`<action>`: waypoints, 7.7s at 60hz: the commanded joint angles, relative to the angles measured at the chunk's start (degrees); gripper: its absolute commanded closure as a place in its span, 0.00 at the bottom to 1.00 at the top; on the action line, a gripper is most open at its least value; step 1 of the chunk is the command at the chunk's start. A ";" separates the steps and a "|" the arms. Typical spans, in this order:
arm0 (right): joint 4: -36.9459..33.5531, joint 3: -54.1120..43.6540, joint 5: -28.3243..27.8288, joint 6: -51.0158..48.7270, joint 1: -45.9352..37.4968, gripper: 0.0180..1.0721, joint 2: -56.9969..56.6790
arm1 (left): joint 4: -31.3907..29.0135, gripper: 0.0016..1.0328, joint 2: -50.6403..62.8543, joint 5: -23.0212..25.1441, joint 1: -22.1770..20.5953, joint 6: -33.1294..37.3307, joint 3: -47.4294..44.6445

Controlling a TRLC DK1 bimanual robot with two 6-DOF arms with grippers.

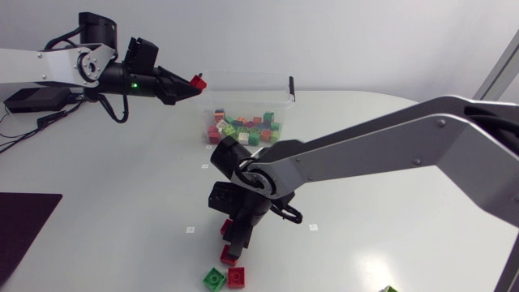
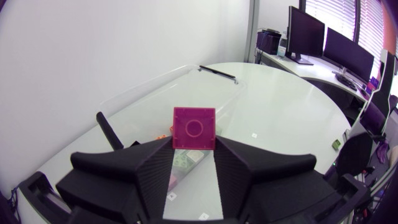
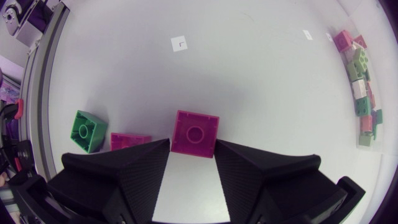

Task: Place the duplo bricks in the container

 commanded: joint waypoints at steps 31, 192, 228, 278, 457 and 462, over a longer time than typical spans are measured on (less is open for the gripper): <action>1.54 -4.85 -0.44 1.42 -1.79 0.66 -5.70 | 1.23 0.60 18.76 -4.00 -4.39 -10.14 24.95; 5.67 41.91 5.28 24.71 -22.88 0.04 8.81 | -9.41 0.04 -40.74 -21.13 -22.94 25.45 -57.05; -2.50 24.24 6.16 23.13 -22.27 0.04 -6.66 | -12.22 0.04 -34.24 -20.43 -31.20 32.66 -59.25; 1.63 -11.35 5.89 11.70 -12.43 0.04 -23.45 | -9.84 0.04 -18.59 -19.82 -34.63 44.88 -50.81; -25.18 13.96 0.97 41.24 6.21 0.49 7.75 | 8.96 0.78 -52.61 -14.72 3.34 12.36 -59.69; -25.18 13.61 0.88 41.32 6.12 0.56 8.10 | 11.60 0.78 -52.25 -14.72 4.39 9.37 -59.51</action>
